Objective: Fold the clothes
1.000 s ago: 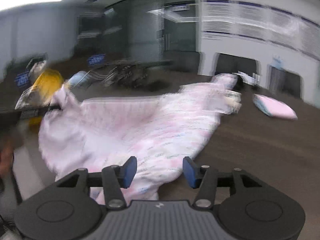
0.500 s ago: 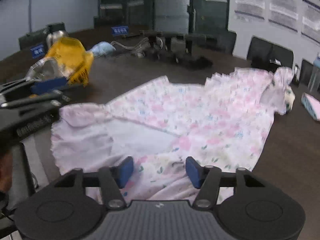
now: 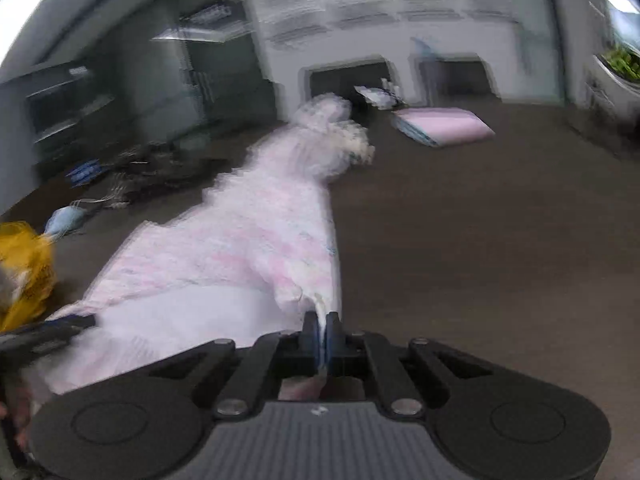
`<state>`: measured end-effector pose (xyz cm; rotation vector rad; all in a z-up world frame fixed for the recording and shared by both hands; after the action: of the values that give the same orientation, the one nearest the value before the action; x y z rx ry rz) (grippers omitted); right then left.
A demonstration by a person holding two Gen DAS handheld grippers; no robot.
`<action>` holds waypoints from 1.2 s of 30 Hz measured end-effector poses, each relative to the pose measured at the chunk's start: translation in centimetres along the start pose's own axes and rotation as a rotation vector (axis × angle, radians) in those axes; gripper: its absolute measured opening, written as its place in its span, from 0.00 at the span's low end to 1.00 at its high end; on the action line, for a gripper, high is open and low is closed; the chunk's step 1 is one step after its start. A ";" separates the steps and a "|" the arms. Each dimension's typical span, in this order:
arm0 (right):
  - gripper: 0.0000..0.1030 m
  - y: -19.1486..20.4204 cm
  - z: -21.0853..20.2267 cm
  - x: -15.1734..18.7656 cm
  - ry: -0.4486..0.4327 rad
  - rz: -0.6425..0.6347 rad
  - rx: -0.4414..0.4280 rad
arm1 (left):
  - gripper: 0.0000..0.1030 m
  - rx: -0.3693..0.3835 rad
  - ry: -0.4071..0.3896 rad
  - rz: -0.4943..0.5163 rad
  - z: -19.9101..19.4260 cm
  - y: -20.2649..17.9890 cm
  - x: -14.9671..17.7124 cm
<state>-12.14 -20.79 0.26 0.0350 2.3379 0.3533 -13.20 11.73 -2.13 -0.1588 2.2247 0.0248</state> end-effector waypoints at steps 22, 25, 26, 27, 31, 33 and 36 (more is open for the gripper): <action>0.01 7.3 14.1 -12.4 0.084 -0.436 0.091 | 0.26 -0.019 0.134 0.257 14.1 -0.4 -12.7; 0.03 1.8 12.6 -13.8 0.016 -0.207 0.147 | 0.28 -0.033 0.108 0.258 14.3 -0.6 -12.3; 0.08 0.4 12.0 -13.9 -0.009 -0.144 0.157 | 0.30 -0.042 0.099 0.260 14.4 -0.6 -12.3; 0.09 -1.1 11.5 -14.1 -0.034 -0.082 0.168 | 0.35 -0.051 0.091 0.262 14.4 -0.6 -12.3; 0.54 -2.1 10.0 -14.5 -0.047 -0.090 -0.002 | 0.43 -0.061 0.094 0.258 14.2 -0.4 -12.5; 0.61 -1.2 11.5 -15.1 0.019 -0.157 -0.075 | 0.43 -0.066 0.086 0.259 13.6 -0.4 -12.4; 0.46 -0.2 14.6 -16.0 0.118 -0.217 -0.045 | 0.43 -0.073 0.073 0.260 12.6 -0.3 -12.3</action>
<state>9.47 -19.56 1.40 -0.2657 2.4197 0.3067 4.24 13.68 -0.12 0.0924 2.3049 0.2464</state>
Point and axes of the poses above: each gripper's, at about its wrist camera, not at the fingertips, and z roughly the way its jaws point, y to its left, x to its underside, the point moved 2 cm from there along z, roughly the way its jaws point, and after that the axes turned 7 degrees about y, right-handed, at the moved point
